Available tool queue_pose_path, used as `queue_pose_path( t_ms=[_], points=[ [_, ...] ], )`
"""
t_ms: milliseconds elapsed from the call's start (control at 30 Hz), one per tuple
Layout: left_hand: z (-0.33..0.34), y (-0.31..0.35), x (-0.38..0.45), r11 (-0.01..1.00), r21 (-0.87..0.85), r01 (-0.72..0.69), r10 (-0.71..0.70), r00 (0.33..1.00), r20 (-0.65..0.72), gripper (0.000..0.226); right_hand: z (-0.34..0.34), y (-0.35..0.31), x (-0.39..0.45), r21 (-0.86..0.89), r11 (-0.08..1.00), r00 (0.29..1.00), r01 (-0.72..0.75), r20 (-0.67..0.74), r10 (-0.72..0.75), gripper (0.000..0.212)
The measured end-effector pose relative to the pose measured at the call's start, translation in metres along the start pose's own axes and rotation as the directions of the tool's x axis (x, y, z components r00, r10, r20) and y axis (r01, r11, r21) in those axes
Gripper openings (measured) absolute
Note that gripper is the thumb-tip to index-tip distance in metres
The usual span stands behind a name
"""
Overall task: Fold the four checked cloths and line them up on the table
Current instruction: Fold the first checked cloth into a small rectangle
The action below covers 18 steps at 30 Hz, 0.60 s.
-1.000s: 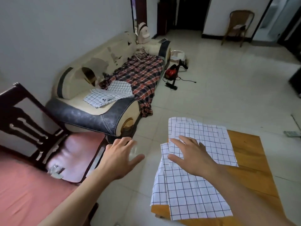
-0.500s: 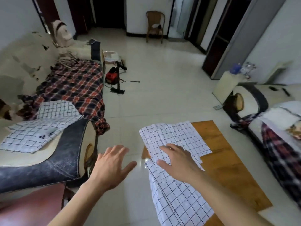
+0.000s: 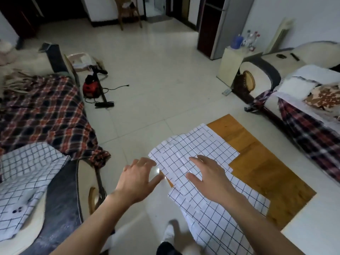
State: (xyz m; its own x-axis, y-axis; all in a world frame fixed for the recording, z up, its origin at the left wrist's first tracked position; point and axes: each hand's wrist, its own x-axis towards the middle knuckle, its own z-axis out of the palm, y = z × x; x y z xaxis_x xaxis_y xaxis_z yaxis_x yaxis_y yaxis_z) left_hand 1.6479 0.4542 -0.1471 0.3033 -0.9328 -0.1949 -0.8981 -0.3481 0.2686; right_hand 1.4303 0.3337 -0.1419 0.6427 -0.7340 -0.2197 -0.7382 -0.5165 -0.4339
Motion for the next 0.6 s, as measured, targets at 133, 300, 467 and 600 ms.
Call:
queue_pose_path(
  t_ms=[133,300,467,600],
  points=[
    [-0.011,-0.001,0.062,0.993,0.042,-0.108,0.105,0.992,0.065,0.053,-0.001,0.012,0.030,0.096,0.988,0.993,-0.119,-0.014,0.121,0.060],
    [-0.014,0.005,0.128,0.978,0.011,-0.209,0.206,0.973,0.108,0.056,-0.009,0.038,0.050,0.143,0.951,0.956,-0.273,-0.074,0.285,0.062],
    [0.013,0.001,0.183,0.936,-0.010,-0.352,0.345,0.909,0.236,0.061,0.007,0.057,0.061,0.192,0.891,0.892,-0.411,-0.115,0.436,0.058],
    [0.048,-0.017,0.224,0.905,-0.030,-0.424,0.409,0.851,0.330,0.045,0.046,0.063,0.074,0.282,0.821,0.836,-0.497,-0.099,0.540,0.055]
  ],
)
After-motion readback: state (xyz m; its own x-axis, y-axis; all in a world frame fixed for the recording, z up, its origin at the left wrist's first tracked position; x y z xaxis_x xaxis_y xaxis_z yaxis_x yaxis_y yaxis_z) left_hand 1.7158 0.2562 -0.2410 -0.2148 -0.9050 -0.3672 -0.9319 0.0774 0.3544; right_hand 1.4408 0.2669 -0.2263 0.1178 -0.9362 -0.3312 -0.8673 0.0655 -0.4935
